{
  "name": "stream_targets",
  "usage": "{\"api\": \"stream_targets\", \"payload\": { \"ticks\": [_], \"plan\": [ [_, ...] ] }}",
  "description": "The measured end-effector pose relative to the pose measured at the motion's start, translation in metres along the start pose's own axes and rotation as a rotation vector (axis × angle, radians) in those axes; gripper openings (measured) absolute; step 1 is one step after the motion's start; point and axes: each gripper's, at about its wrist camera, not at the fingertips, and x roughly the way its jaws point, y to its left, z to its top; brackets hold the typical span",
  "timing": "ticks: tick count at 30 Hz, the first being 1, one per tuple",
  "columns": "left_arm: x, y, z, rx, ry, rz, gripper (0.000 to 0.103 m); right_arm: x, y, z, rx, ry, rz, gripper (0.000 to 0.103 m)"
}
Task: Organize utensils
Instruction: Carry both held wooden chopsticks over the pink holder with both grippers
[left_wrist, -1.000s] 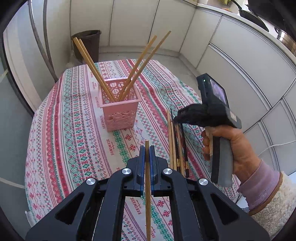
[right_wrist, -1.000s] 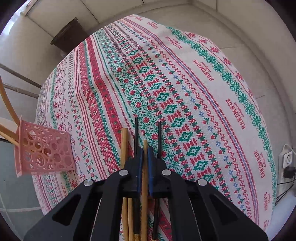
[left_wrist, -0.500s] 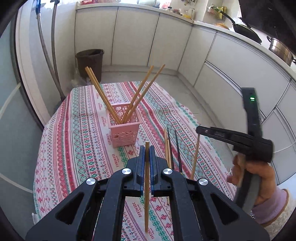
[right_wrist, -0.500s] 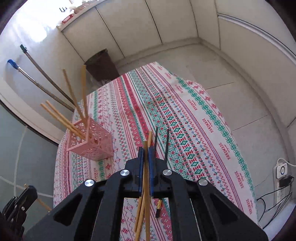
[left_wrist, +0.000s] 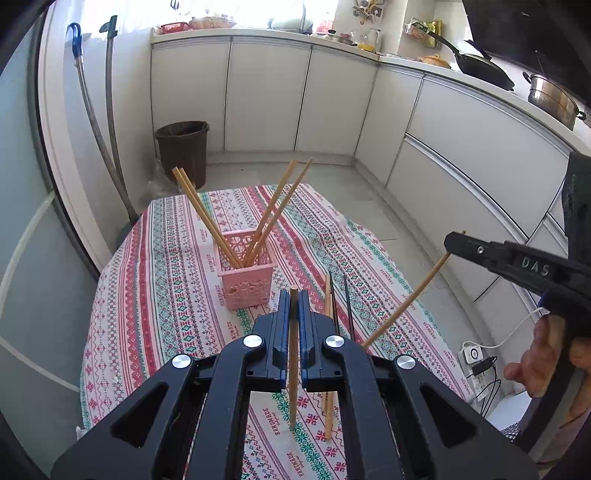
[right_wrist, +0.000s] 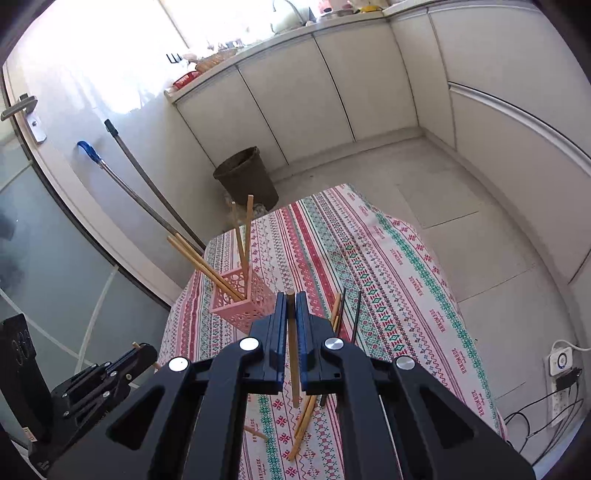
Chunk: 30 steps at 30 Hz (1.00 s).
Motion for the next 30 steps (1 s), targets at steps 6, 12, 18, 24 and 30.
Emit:
{"api": "stream_targets", "payload": {
  "ticks": [6,12,18,24,30],
  "plan": [
    [-0.024,0.010,0.027,-0.035,-0.059,-0.015,0.004,-0.024,0.010,0.027,0.003,-0.075,0.043,0.005],
    [-0.047,0.015,0.074,-0.034,-0.157,0.023,0.004,-0.037,0.016,0.062,0.024,-0.153,0.096,0.005],
    [-0.050,0.019,0.119,-0.037,-0.247,0.093,0.004,-0.034,0.014,0.080,0.042,-0.181,0.124,0.005],
    [-0.021,0.028,0.138,-0.056,-0.259,0.155,0.004,-0.017,0.012,0.087,0.062,-0.152,0.138,0.005],
    [0.022,0.055,0.132,-0.160,-0.163,0.148,0.005,-0.006,0.020,0.092,0.057,-0.137,0.156,0.005]
  ]
}}
